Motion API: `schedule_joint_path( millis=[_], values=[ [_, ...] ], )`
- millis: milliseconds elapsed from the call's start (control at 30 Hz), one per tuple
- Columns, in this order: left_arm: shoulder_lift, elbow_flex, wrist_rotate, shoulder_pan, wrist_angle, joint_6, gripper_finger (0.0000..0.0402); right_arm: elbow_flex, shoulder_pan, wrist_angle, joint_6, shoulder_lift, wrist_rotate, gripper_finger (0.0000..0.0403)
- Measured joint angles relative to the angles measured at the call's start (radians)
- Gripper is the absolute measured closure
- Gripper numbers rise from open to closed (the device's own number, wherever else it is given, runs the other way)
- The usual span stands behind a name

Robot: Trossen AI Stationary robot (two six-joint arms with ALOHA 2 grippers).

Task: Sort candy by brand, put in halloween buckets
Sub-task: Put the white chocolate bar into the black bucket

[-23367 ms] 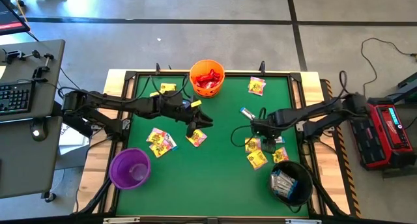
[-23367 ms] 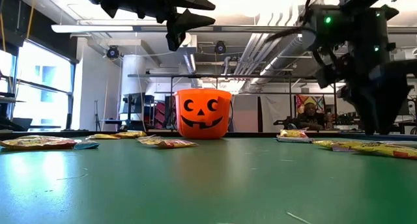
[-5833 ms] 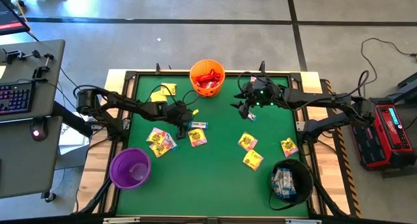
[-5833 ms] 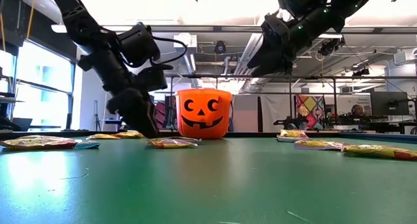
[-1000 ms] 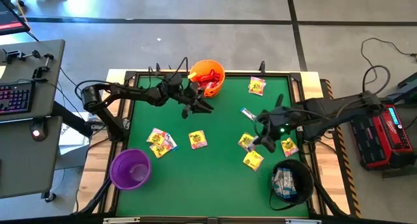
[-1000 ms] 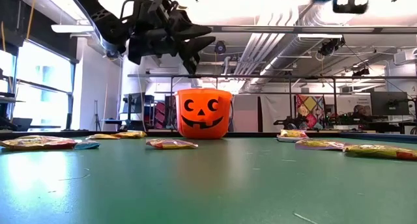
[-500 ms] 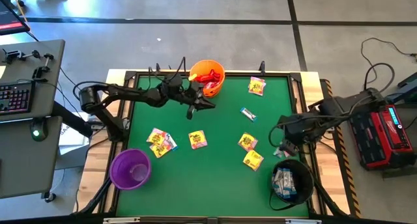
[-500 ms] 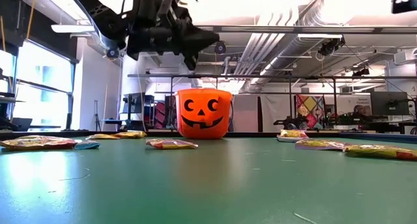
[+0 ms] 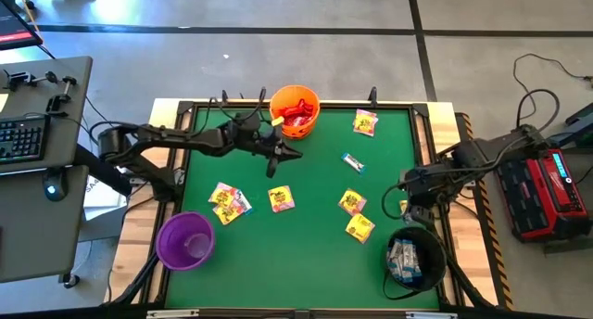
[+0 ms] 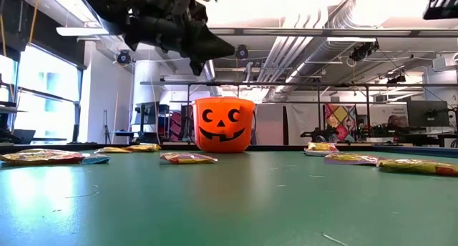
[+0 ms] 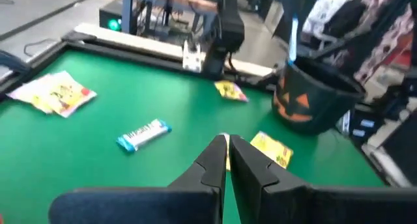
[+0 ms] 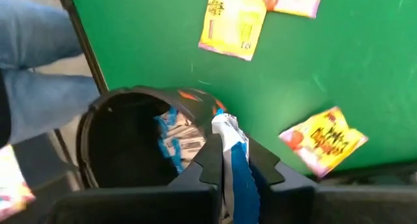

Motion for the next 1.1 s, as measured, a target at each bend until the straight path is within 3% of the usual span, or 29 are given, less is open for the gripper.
schedule_joint_path(
  millis=[200,333,467,600,867,1100],
  values=[
    [-0.039,0.0,-0.078,-0.062,-0.115,0.03,0.0392,0.0,0.0,-0.002,-0.118,0.0,-0.058,0.0391],
    [-0.072,0.0,-0.138,-0.102,-0.188,-0.02,0.0392,0.0,0.009,0.008,-0.106,0.0,-0.174,0.0391],
    [-0.099,0.0,-0.171,-0.136,-0.192,-0.039,0.0392,0.0,0.06,0.058,-0.091,0.002,-0.207,0.0391],
    [-0.107,0.0,-0.179,-0.151,-0.22,-0.047,0.0392,-0.015,0.107,0.129,-0.07,0.027,-0.209,0.0391],
    [-0.108,0.0,-0.219,-0.196,-0.327,-0.014,0.0392,-0.217,0.235,0.376,0.03,0.046,-0.204,0.0391],
    [-0.108,0.0,-0.221,-0.22,-0.342,-0.05,0.0392,-0.29,0.339,0.417,0.143,0.046,-0.193,0.0382]
  ],
)
